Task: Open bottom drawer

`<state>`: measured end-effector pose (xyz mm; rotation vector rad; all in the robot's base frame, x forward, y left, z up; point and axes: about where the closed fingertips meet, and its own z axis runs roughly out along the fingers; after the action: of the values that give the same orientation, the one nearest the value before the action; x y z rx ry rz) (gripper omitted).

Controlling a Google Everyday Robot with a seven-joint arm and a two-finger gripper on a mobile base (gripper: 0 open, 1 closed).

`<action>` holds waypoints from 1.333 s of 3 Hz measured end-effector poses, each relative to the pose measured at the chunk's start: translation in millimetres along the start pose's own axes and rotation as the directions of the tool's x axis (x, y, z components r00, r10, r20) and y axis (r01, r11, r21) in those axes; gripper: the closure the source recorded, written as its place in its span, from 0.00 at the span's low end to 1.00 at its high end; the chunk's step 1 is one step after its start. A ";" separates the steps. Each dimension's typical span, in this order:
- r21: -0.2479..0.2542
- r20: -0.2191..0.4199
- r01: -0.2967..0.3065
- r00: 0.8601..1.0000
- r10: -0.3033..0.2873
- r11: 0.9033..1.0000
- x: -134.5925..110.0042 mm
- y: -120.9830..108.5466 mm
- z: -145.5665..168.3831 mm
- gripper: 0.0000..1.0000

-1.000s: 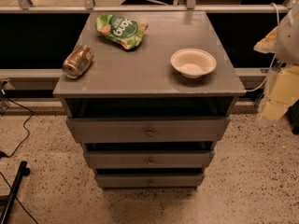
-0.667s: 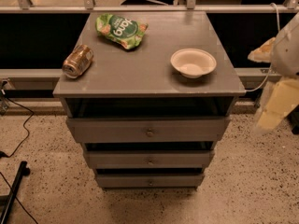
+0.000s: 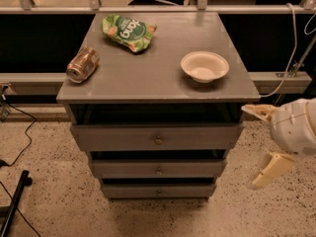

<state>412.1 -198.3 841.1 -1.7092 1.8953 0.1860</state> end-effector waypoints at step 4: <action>0.057 0.230 0.156 0.959 -0.165 0.986 33.7 41.4 118.0 0.00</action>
Offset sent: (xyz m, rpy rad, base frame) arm 0.0081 0.0242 -0.0754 -0.0286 -0.0028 0.1985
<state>409.9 -165.5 715.8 -1.7242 1.5724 0.2738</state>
